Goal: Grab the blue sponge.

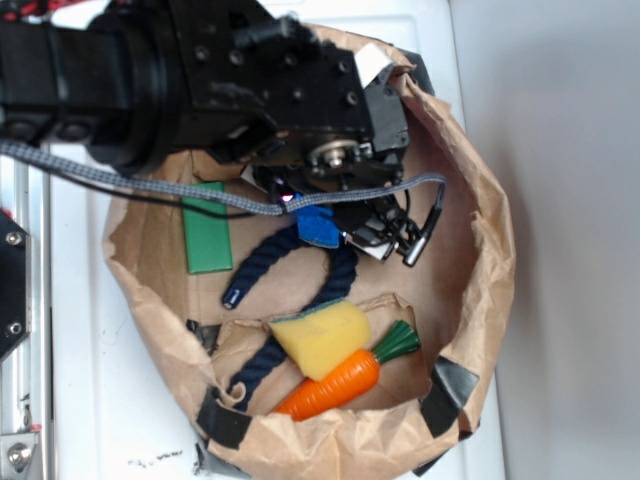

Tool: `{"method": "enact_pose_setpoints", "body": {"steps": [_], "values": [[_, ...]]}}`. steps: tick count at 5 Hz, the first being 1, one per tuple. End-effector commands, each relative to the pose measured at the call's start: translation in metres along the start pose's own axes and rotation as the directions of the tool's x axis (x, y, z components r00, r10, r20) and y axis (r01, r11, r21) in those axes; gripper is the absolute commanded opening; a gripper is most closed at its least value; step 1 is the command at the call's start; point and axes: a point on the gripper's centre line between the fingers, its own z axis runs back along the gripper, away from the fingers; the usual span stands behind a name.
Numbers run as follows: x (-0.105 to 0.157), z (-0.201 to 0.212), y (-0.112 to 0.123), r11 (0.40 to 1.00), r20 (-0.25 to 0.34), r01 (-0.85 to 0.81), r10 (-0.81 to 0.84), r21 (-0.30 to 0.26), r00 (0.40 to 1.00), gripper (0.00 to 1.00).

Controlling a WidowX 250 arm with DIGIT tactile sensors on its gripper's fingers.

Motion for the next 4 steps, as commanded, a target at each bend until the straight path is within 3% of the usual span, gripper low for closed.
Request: {"method": "enact_pose_setpoints", "body": {"steps": [1,2,3,4], "values": [[0.003,-0.020,0.001,0.998,0.092,-0.053,0.051,0.019,0.994,1.00],[-0.005,-0.032,-0.001,0.999,0.137,-0.033,0.028,0.036,0.990,1.00],[-0.006,-0.035,-0.002,0.998,0.169,-0.049,0.042,0.033,0.985,0.00],[-0.006,-0.035,-0.004,0.999,0.183,-0.029,0.024,0.029,0.983,0.00]]}}
